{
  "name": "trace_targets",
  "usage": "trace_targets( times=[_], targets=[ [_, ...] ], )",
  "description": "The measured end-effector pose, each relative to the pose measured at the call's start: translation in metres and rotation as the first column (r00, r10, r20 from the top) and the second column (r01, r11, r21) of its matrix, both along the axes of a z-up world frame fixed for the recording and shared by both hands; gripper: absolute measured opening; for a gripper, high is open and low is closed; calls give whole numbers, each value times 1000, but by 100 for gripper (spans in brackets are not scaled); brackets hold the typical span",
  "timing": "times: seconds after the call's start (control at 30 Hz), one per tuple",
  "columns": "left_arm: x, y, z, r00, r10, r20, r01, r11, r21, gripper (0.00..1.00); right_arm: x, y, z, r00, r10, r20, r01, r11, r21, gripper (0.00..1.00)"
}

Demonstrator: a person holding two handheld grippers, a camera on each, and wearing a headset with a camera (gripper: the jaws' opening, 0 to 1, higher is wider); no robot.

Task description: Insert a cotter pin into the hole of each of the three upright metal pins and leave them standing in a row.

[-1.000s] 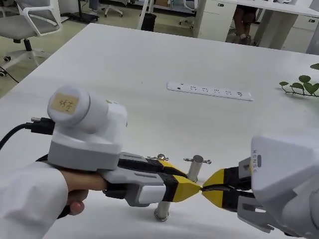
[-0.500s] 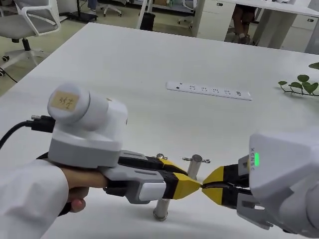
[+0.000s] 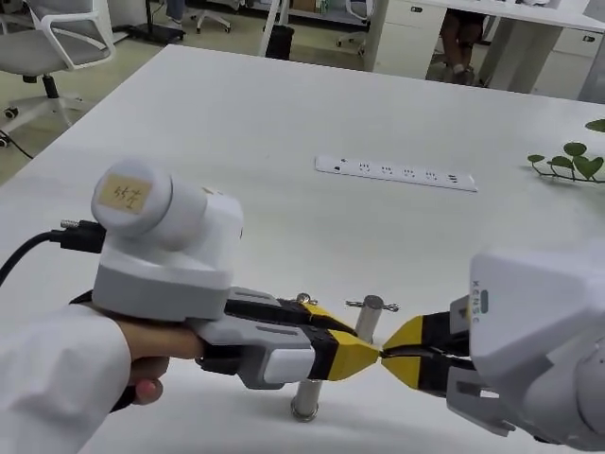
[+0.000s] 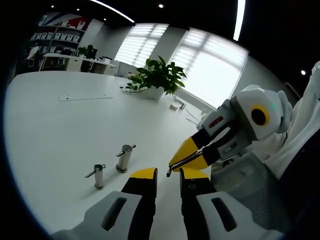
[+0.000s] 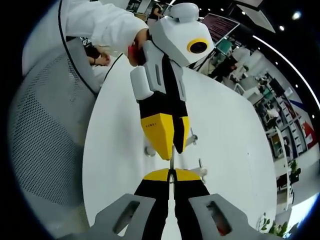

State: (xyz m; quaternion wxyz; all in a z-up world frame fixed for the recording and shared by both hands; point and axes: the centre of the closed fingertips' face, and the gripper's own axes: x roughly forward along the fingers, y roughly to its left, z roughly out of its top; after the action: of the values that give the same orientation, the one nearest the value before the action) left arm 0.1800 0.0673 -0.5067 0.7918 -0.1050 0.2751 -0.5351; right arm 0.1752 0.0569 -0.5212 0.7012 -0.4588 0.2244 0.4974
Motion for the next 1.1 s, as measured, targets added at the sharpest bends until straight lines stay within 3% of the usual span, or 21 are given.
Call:
trace_targets(
  times=[1.1],
  targets=[
    [2, -7, 3, 1000, -19, -17, 19, 1000, -24, 2, 5, -1, 9, 1000, 8, 24, -8, 1000, -4, 0]
  ],
)
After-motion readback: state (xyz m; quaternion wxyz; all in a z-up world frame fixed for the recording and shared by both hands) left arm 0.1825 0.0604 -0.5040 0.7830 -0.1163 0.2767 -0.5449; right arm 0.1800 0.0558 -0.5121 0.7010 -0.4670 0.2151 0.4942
